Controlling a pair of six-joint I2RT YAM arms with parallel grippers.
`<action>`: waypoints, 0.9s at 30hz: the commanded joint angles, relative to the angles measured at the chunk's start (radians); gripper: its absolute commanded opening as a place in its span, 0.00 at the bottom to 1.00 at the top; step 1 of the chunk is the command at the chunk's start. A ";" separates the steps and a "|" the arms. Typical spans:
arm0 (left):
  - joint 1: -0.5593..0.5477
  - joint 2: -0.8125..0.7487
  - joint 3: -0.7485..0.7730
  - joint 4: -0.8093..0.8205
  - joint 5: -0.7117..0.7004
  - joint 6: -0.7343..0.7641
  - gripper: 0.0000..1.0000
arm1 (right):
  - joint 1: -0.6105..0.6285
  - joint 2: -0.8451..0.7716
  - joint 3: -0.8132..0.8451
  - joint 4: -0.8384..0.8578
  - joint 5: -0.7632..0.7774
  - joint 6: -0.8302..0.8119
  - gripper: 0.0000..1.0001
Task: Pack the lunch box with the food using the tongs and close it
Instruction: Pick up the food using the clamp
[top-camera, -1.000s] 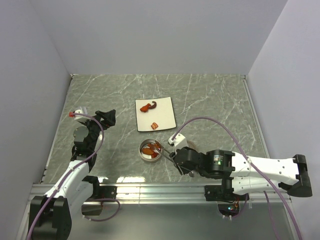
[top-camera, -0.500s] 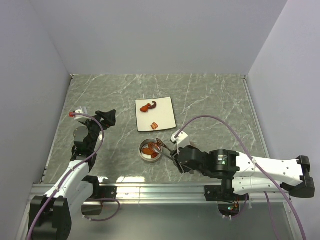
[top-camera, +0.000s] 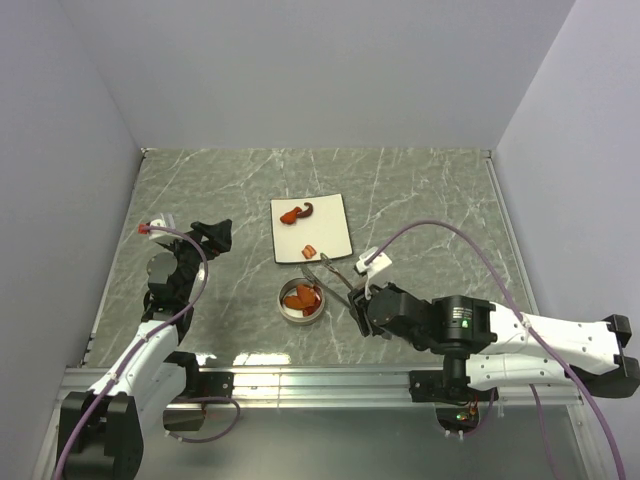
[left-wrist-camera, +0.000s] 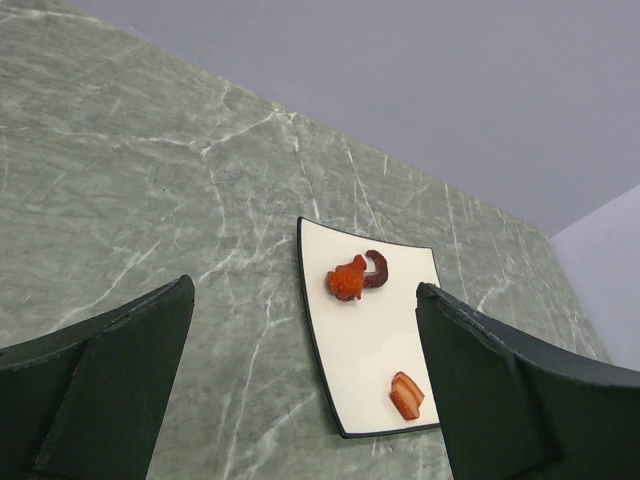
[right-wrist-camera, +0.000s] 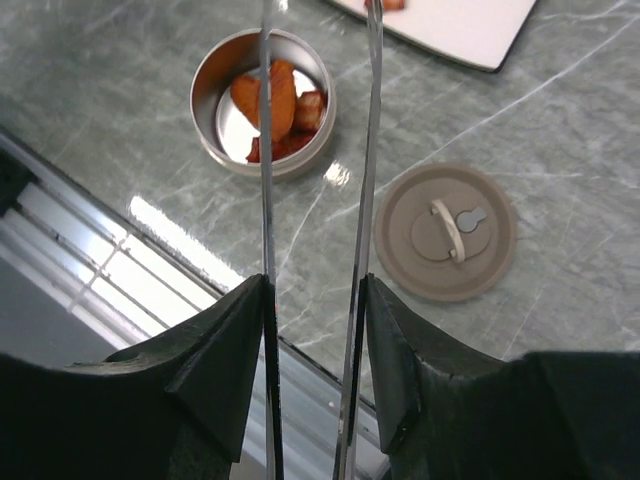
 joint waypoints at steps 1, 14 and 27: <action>0.003 -0.002 -0.003 0.046 0.019 -0.011 0.99 | 0.001 0.006 0.080 0.008 0.113 0.032 0.52; 0.005 0.002 -0.005 0.050 0.016 -0.013 1.00 | -0.276 0.190 0.157 0.191 -0.020 -0.072 0.54; 0.005 0.018 -0.006 0.057 0.013 -0.011 1.00 | -0.528 0.494 0.229 0.432 -0.241 -0.124 0.54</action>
